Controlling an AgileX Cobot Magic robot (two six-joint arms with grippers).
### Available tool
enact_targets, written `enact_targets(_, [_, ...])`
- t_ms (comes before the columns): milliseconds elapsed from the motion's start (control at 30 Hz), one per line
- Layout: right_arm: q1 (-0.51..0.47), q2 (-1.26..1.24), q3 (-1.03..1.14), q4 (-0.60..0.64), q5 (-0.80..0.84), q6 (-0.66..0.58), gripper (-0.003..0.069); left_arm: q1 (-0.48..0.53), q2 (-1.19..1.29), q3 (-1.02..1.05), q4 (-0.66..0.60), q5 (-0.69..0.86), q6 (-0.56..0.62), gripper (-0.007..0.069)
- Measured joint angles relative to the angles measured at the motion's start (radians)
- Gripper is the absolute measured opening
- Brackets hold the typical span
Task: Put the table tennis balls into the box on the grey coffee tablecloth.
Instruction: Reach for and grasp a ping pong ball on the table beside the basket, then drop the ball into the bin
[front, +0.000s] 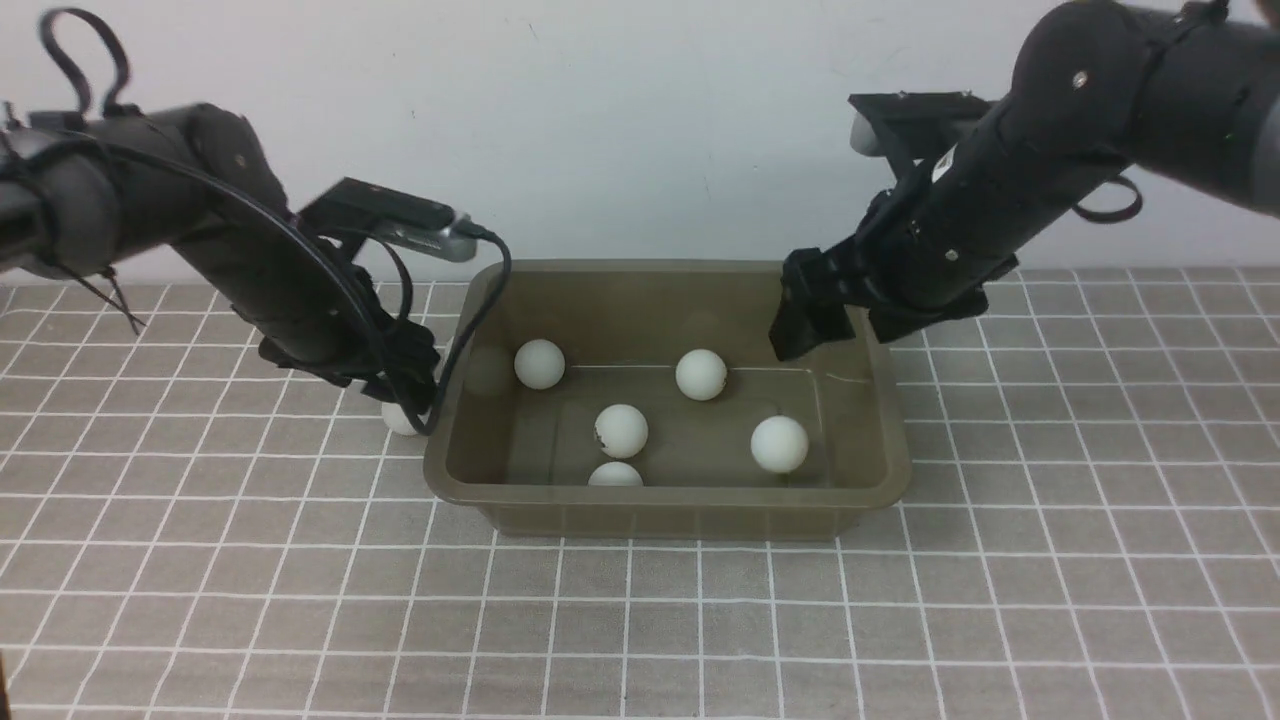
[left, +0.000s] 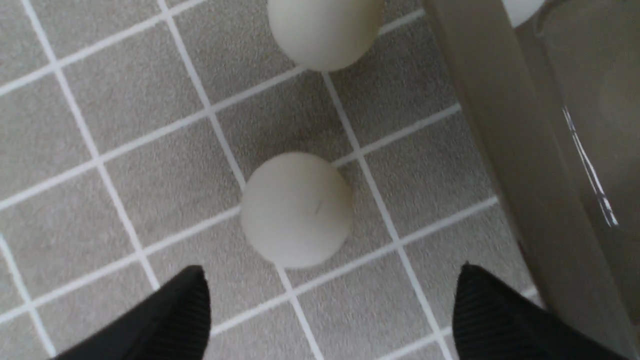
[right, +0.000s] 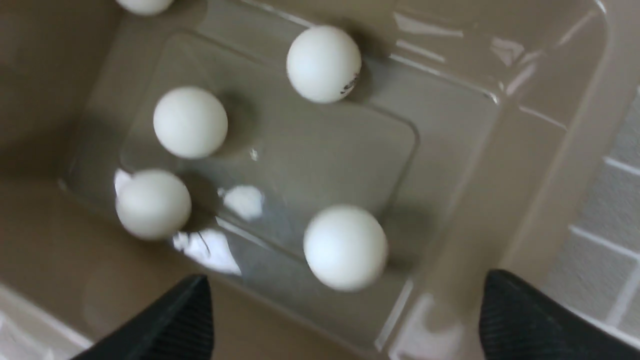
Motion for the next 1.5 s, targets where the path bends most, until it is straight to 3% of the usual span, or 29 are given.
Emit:
enact_targets(67, [0.0, -0.042, -0.022, -0.058, 0.069, 0.002, 0.0684, -0.003, 0.025, 0.0, 0.001, -0.046, 0.001, 0.0649])
enact_targets(200, [0.0, -0.158, -0.042, -0.158, 0.144, 0.031, 0.063, -0.003, 0.056, 0.0, 0.001, -0.089, 0.001, 0.0654])
enact_targets(267, [0.0, -0.312, -0.047, -0.294, 0.205, 0.106, 0.0519, -0.003, 0.081, 0.0, 0.011, -0.108, 0.001, 0.0605])
enact_targets(333, [0.0, -0.383, -0.05, -0.339, 0.218, 0.145, 0.0461, -0.003, 0.091, 0.0, 0.016, -0.113, 0.001, 0.0578])
enact_targets(400, [0.0, -0.527, -0.051, -0.429, 0.229, 0.214, 0.0339, -0.003, 0.104, -0.002, 0.016, -0.131, -0.01, 0.0488])
enact_targets(500, [0.0, -0.713, -0.053, -0.465, 0.241, 0.272, 0.0187, -0.003, 0.109, -0.004, 0.016, -0.156, -0.017, 0.0327])
enact_targets(533, [0.0, -0.713, -0.053, -0.467, 0.241, 0.274, 0.0178, -0.003, 0.109, -0.004, 0.017, -0.156, -0.017, 0.0326])
enact_targets(567, [0.0, -0.798, -0.053, -0.469, 0.245, 0.29, 0.0106, -0.004, 0.109, -0.008, 0.018, -0.152, -0.019, 0.0334])
enact_targets(667, [0.0, -0.951, -0.036, -0.501, 0.252, 0.326, 0.0011, -0.001, 0.094, -0.023, 0.032, -0.092, -0.027, 0.0335])
enact_targets(900, [0.0, -1.125, 0.092, -0.628, 0.25, 0.406, -0.0013, 0.01, -0.068, -0.097, 0.039, 0.026, -0.068, 0.0335])
enact_targets(1033, [0.0, -1.178, 0.174, -0.667, 0.251, 0.436, -0.0013, -0.018, -0.172, -0.125, -0.043, 0.073, -0.065, 0.0335])
enact_targets(1133, [0.0, -1.262, 0.298, -0.678, 0.223, 0.501, -0.0013, -0.099, -0.2, -0.132, -0.13, 0.086, -0.009, 0.0335])
enact_targets(1333, [0.0, -1.678, 0.729, -0.672, -0.138, 0.547, -0.0015, -0.235, -0.098, -0.132, -0.164, 0.053, 0.023, 0.0335])
enact_targets(1433, [0.0, -1.809, 0.875, -0.691, -0.312, 0.566, -0.0015, -0.243, -0.062, -0.131, -0.163, 0.051, 0.01, 0.039])
enact_targets(1500, [0.0, -1.869, 0.987, -0.715, -0.458, 0.576, -0.0015, -0.243, -0.048, -0.131, -0.161, 0.05, -0.009, 0.0477])
